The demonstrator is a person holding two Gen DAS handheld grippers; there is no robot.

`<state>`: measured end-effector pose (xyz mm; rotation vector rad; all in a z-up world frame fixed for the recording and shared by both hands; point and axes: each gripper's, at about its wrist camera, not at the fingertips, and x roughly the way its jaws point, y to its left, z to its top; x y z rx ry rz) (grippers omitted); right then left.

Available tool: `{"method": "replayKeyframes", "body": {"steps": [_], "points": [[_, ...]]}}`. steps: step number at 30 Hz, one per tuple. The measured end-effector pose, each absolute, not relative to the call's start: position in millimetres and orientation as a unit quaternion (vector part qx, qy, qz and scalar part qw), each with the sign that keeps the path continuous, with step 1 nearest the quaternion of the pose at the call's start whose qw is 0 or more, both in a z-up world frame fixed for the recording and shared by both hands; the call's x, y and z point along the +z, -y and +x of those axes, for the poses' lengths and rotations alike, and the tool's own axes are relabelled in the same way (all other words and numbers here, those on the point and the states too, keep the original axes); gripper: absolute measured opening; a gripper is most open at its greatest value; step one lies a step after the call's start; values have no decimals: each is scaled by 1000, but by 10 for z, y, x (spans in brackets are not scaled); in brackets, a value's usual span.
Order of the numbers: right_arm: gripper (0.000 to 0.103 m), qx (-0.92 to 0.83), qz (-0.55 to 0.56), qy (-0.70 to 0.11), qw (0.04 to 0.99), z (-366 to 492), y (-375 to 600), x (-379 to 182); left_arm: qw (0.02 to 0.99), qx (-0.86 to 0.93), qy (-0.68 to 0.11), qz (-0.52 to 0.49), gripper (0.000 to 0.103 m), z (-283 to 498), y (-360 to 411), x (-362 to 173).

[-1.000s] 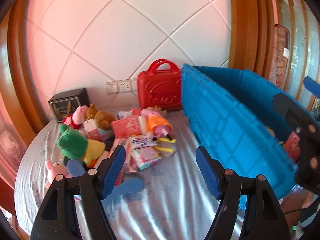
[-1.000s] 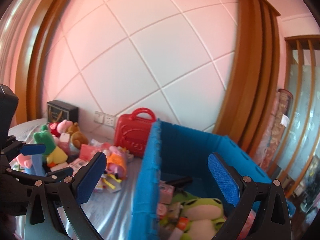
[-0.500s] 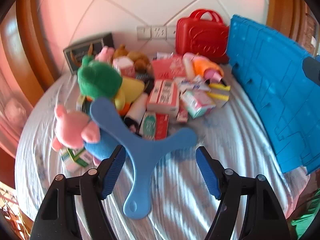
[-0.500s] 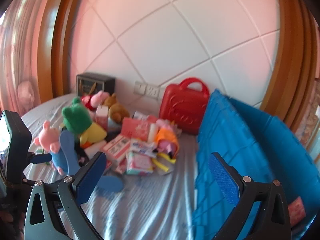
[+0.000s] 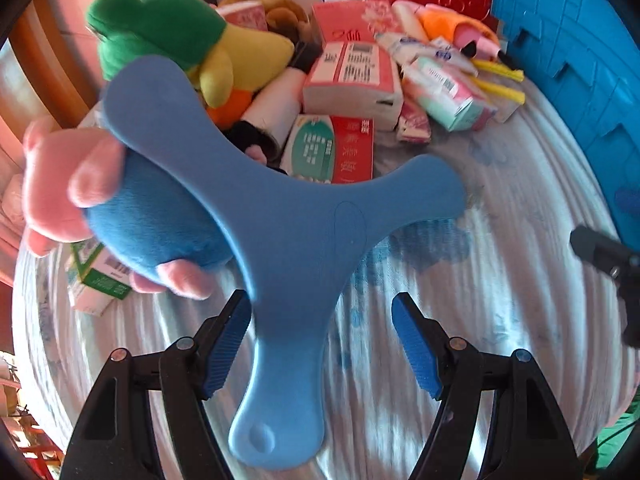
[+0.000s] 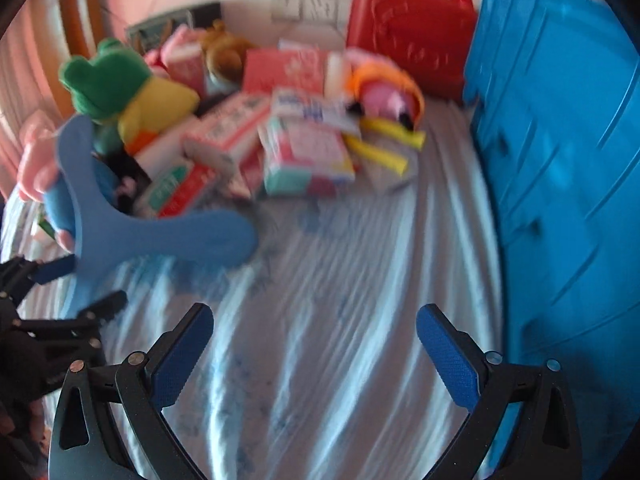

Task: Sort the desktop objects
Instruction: 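Grasp the blue boomerang toy with the left gripper while the right grasps a sanitary pad pack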

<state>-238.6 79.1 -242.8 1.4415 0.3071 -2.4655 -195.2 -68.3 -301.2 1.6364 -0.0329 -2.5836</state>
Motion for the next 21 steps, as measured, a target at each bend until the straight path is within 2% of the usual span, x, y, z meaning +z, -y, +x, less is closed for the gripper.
{"method": "replayKeyframes", "body": {"steps": [7,9,21], "points": [[103,-824,547,-92,112,-2506,-891,-2960,29,-841,0,540,70,-2161,658,-3219],[103,-813,565,-86,113,-2514,-913,-3086,25,-846,-10,533,38,-2173,676,-3187],[103,-812,568,-76,106,-2478,-996,-3110,32,-883,-39,466,36,-2297,775,-2834]]}}
